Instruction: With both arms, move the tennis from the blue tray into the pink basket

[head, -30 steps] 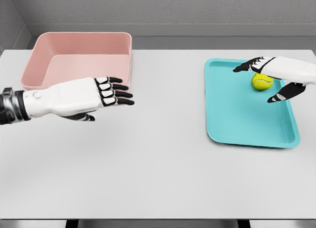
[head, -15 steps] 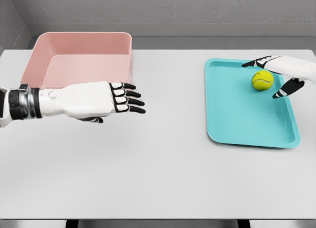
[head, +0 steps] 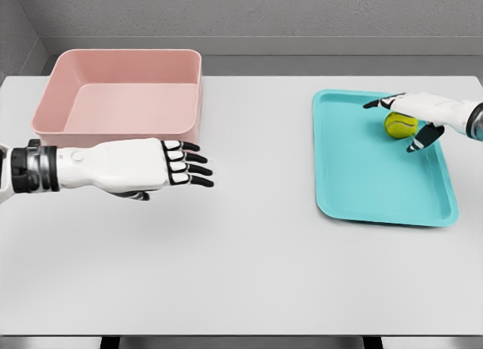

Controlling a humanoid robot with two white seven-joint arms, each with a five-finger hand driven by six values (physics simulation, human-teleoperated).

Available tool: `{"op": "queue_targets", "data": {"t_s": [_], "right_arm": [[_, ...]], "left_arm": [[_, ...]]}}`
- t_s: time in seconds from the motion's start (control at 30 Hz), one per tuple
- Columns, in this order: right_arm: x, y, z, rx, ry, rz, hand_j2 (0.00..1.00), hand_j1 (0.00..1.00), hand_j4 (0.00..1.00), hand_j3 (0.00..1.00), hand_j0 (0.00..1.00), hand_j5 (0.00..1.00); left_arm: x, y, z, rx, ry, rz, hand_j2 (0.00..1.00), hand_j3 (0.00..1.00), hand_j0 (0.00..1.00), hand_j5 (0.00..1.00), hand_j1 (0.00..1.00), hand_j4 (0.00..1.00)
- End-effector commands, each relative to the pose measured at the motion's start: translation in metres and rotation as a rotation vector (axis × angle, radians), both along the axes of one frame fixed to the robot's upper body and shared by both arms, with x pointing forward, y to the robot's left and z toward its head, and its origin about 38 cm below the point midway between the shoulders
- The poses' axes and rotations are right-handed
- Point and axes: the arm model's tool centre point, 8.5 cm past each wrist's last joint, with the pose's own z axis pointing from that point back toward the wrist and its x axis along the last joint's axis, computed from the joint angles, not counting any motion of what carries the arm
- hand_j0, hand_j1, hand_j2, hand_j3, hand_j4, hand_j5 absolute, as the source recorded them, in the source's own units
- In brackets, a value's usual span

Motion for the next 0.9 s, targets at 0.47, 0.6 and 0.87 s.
{"op": "queue_targets", "data": {"t_s": [0.47, 0.6, 0.87], "right_arm": [[0.016, -0.011, -0.015, -0.043, 0.024, -0.072, 1.00, 1.00, 1.00, 1.00, 1.00, 1.00], [0.018, -0.014, -0.017, -0.045, 0.030, -0.087, 0.99, 0.99, 0.99, 0.99, 0.99, 0.99], [0.026, -0.013, -0.021, -0.067, 0.038, -0.101, 0.97, 0.97, 0.97, 0.97, 0.97, 0.97]], "left_arm": [[-0.008, -0.001, -0.035, 0.274, 0.082, -0.037, 1.00, 1.00, 1.00, 1.00, 1.00, 1.00], [-0.001, -0.002, -0.021, 0.268, 0.046, -0.033, 1.00, 1.00, 1.00, 1.00, 1.00, 1.00], [0.003, -0.021, -0.013, 0.241, 0.022, -0.071, 1.00, 1.00, 1.00, 1.00, 1.00, 1.00]]}}
